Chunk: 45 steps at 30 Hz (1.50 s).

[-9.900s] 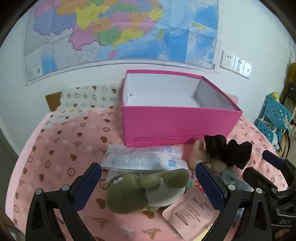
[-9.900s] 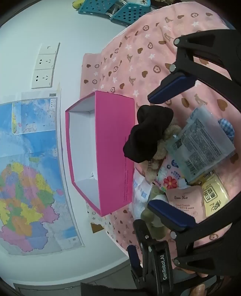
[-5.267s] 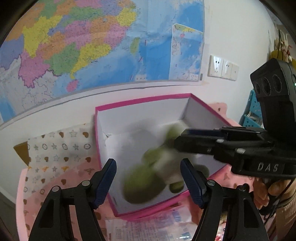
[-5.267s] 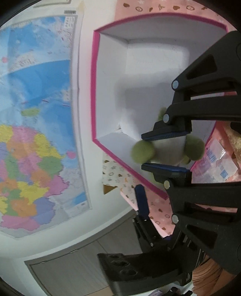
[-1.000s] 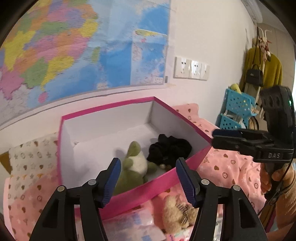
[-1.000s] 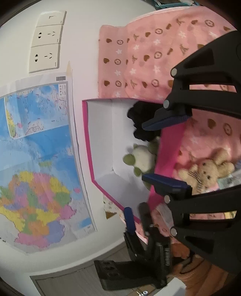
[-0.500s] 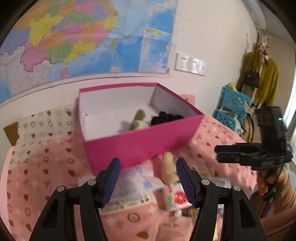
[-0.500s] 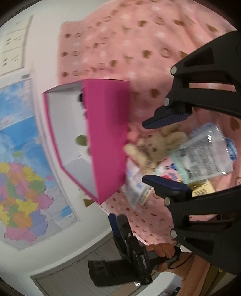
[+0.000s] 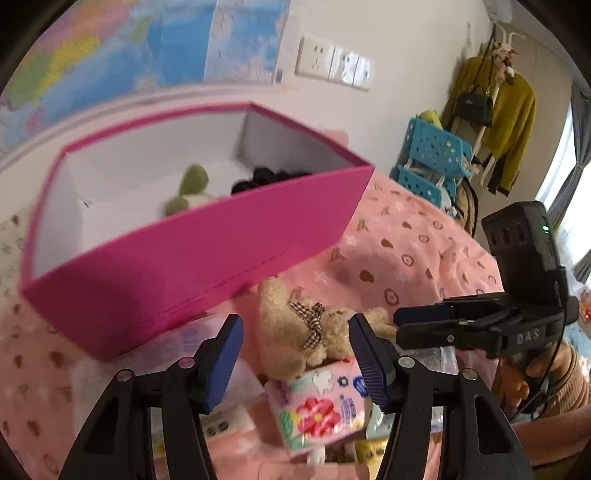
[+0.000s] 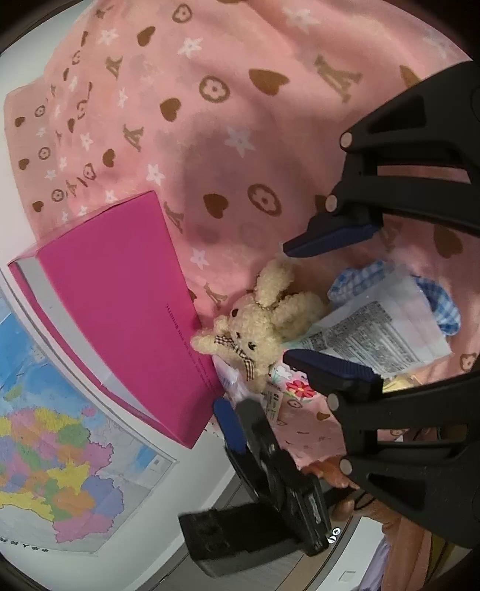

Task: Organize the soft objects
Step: 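Grasp the beige teddy bear with the right tool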

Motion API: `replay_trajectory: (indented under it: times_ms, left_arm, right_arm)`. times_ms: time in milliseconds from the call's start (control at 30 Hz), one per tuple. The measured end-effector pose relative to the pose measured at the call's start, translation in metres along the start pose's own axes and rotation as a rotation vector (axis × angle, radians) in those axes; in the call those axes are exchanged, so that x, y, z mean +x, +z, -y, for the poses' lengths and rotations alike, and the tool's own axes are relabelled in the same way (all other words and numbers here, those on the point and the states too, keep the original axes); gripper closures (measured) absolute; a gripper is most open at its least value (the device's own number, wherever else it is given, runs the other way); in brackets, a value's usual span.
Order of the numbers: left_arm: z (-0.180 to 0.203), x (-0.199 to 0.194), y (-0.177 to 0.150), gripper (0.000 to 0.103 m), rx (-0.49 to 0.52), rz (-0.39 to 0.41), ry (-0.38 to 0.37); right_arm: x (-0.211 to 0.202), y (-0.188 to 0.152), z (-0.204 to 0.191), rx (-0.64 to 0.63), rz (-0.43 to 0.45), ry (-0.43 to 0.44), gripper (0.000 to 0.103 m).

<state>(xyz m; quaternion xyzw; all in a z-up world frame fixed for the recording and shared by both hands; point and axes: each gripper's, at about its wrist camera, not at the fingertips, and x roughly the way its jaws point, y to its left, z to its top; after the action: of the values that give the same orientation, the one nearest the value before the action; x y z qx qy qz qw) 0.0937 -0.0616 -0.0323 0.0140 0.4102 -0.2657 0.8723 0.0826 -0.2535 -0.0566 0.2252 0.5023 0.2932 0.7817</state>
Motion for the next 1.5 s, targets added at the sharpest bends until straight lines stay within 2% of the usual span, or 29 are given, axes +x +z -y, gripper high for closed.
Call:
replay_trajectory:
  times_ms: [167,300,367,400,633,833,1300,1400,1500]
  left_arm:
    - [-0.014,0.015,0.002,0.048,-0.050,-0.041,-0.033]
    - [-0.024,0.019,0.001,0.048,-0.079,-0.067,-0.057]
    - [-0.027,0.024,0.001,0.048,-0.084,-0.095,-0.062]
    - [-0.028,0.027,0.001,0.048,-0.083,-0.105,-0.063]
    - [-0.031,0.036,0.008,0.046,-0.077,-0.144,-0.123]
    - [-0.042,0.036,0.017,0.044,-0.113,-0.133,-0.132]
    - [-0.039,0.053,0.016,0.043,-0.112,-0.194,-0.190]
    - [-0.036,0.052,0.016,0.045,-0.114,-0.186,-0.209]
    - [-0.034,0.047,0.018,0.053,-0.125,-0.164,-0.199]
  right_arm:
    - [0.011,0.004,0.007,0.035,0.000,0.013,0.050]
    - [0.016,0.007,0.007,0.025,-0.009,0.019,0.065]
    - [0.017,0.008,0.007,0.019,-0.007,0.014,0.077]
    - [0.017,0.009,0.008,0.013,-0.006,0.007,0.087]
    - [0.010,0.017,-0.001,-0.061,0.021,-0.021,0.087]
    - [0.004,0.027,-0.009,-0.126,0.055,-0.039,0.088]
    - [0.004,0.040,0.006,-0.087,0.080,-0.073,0.089]
    - [0.005,0.041,0.000,-0.092,0.086,-0.066,0.089]
    - [0.000,0.043,-0.006,-0.105,0.100,-0.056,0.088]
